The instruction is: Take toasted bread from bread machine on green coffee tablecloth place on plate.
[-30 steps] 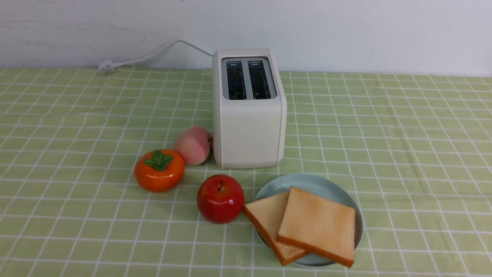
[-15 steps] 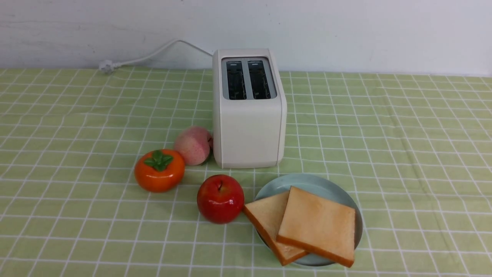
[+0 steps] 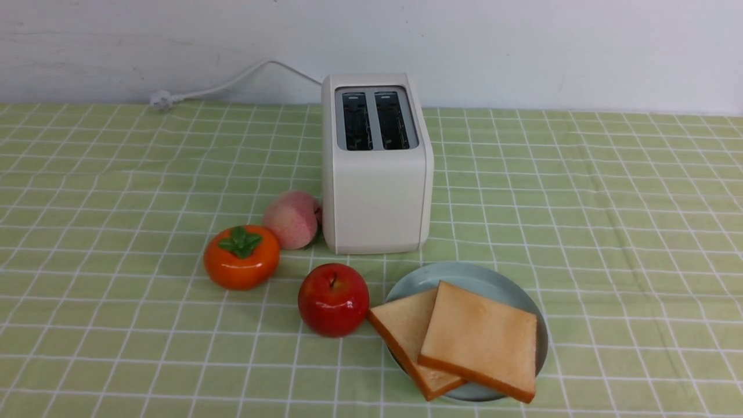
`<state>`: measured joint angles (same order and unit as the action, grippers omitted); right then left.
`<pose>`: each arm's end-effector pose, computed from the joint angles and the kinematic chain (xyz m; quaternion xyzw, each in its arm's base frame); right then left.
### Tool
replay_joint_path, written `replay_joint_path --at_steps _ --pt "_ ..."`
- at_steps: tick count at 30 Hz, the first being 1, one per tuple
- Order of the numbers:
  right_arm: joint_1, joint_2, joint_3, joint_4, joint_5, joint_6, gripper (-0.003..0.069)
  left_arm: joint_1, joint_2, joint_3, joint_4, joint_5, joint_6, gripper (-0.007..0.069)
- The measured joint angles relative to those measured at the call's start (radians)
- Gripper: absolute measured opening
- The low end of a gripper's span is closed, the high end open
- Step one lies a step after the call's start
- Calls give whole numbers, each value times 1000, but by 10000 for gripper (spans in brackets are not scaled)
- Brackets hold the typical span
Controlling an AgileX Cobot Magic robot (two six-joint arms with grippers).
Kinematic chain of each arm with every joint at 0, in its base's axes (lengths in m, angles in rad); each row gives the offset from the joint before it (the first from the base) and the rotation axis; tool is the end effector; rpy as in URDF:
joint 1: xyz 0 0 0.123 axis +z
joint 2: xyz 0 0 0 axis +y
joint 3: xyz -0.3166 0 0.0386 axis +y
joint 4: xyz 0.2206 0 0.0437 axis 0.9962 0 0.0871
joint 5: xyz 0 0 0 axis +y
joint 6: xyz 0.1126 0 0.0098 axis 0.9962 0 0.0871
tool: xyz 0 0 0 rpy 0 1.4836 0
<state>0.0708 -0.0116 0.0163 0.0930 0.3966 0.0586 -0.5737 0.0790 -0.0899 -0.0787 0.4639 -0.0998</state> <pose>0.0109 0.0048 0.1658 0.0192 0.8083 0.0776 0.5834 0.0088 -0.0104 0.1923 0.1748 0.8047 -0.2196 0.5231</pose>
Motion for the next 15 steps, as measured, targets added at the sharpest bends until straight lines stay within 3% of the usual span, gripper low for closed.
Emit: replay_joint_path --at_steps 3,10,15 --pt "0 0 0 0 0 0 7 80 0 0 -38 -19 0 -13" --pt "0 0 0 0 0 1 15 430 -85 6 -50 -81 0 -13" --pt "0 0 0 0 0 1 22 538 -90 75 -48 -111 -14 -13"
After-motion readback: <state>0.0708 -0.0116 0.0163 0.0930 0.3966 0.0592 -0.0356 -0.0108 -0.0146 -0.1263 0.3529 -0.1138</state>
